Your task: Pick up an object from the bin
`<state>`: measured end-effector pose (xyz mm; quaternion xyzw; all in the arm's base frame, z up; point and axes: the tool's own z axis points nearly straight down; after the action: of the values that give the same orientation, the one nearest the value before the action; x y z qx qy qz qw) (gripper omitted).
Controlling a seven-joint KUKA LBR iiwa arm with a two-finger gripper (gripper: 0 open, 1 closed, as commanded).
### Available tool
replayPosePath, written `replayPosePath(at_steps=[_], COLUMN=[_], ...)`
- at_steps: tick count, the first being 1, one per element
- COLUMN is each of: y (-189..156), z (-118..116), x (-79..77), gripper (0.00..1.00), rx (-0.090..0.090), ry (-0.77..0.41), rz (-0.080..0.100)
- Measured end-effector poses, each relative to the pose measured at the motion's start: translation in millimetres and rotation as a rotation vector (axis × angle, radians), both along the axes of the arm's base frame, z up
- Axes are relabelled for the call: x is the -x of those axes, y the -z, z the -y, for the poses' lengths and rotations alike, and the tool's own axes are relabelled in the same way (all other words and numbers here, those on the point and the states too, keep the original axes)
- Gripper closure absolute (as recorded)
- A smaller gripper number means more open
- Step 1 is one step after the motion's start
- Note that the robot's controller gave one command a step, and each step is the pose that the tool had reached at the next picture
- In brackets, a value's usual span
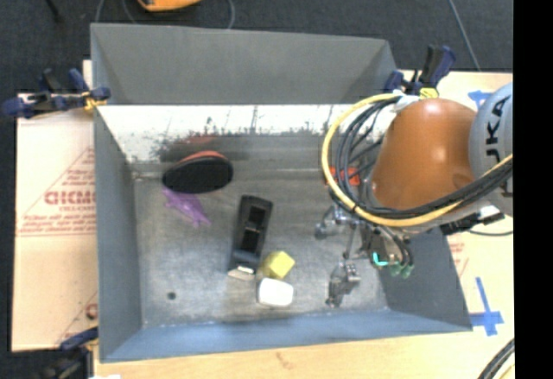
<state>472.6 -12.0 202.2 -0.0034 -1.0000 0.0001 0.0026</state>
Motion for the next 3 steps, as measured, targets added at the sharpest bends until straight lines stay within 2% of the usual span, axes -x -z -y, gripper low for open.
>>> replayPosePath(at_steps=[1,2,3], y=[-3.5,41.6,95.4], z=[0.1,-16.3,-19.0], x=[-1.8,-11.2,-28.8], gripper=[0.0,0.0,0.0], rx=[0.0,0.0,0.001], ry=[0.0,-0.014,-0.043], rz=[0.008,0.017,0.01])
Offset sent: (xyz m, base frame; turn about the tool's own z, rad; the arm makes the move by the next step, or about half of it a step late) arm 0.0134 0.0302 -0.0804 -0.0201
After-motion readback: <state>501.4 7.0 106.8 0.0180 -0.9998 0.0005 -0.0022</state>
